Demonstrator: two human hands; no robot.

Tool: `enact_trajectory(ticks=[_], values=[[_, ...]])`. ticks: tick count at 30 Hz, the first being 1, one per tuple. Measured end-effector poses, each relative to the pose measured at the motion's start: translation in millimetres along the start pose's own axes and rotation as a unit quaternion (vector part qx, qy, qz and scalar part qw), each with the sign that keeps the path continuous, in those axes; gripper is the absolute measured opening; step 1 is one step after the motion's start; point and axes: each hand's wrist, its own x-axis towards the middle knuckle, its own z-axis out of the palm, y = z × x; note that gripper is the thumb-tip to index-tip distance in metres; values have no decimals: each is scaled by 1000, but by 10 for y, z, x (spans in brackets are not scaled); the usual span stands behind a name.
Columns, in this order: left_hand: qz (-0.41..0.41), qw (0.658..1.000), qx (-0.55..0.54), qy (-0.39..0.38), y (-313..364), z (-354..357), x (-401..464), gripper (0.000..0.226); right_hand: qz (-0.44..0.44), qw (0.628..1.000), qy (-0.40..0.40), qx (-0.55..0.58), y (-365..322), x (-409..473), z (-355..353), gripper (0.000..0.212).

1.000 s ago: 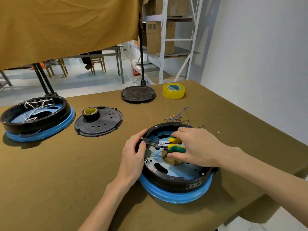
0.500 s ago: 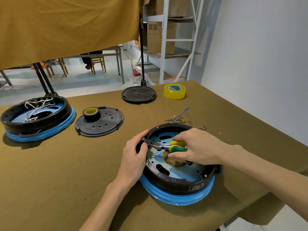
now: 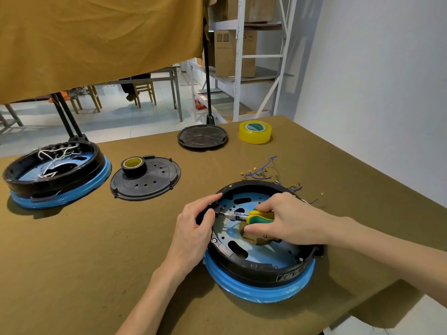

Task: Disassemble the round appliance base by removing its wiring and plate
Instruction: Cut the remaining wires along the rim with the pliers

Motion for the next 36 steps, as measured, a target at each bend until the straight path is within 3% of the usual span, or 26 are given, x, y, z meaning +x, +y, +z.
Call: enact_trajectory(ticks=[3, 5, 8, 9, 12, 14, 15, 17, 18, 20, 22, 23, 25, 27, 29, 30, 31, 33, 35, 36], values=[[4, 1000, 6, 3, 5, 1, 6, 37, -76, 966, 92, -227, 0, -30, 84, 64], [3, 1000, 2, 3, 9, 6, 7, 37, -86, 958, 107, -251, 15, -46, 120, 64], [1, 1000, -2, 2, 16, 7, 3, 37, -12, 998, 41, -48, 7, -22, 45, 54], [0, 1000, -2, 1, 18, 7, 3, 37, -9, 999, 31, -28, -4, -24, 24, 54], [1, 1000, -1, 1, 9, 5, 7, 37, -95, 966, 113, -213, 39, -25, 68, 58], [2, 1000, -2, 2, 2, 5, 9, 38, -116, 954, 137, -242, 39, -36, 105, 60], [2, 1000, -4, 2, 0, 6, 10, 38, -100, 966, 120, -207, 24, -37, 81, 59], [3, 1000, -8, 0, -7, 4, 14, 39, -14, 999, 40, -4, 6, -10, 19, 55], [3, 1000, -8, -1, -10, 3, 15, 39, 14, 998, 15, 51, 14, 6, 15, 55], [7, 1000, -6, -1, -21, 0, 14, 38, -24, 997, 37, -61, 13, 2, -3, 54], [14, 1000, -4, 0, -35, 0, 17, 37, -116, 951, 114, -264, 62, -25, 66, 57], [15, 1000, -4, -1, -37, 2, 18, 37, -138, 934, 131, -302, 50, -52, 70, 57], [14, 1000, -3, -2, -37, 5, 18, 38, -139, 942, 126, -279, 40, -51, 77, 59], [10, 1000, -3, -3, -40, 3, 17, 39, -58, 989, 66, -121, 20, -6, 12, 58], [9, 1000, -6, -8, -48, 5, 16, 39, 25, 999, 6, 39, 23, 38, -21, 57], [8, 1000, -7, -10, -51, 7, 15, 39, 13, 1000, 1, 20, 15, 30, -46, 56], [9, 1000, -7, -10, -56, 3, 19, 37, -34, 997, 24, -72, 27, 30, -56, 53], [11, 1000, -8, -10, -59, 3, 26, 36, -149, 938, 124, -289, 112, 13, -8, 53], [10, 1000, -11, -12, -55, 7, 21, 37, -193, 913, 156, -323, 126, -5, 33, 55], [9, 1000, -11, -12, -54, 7, 18, 38, -179, 936, 141, -269, 115, 4, 18, 56]])
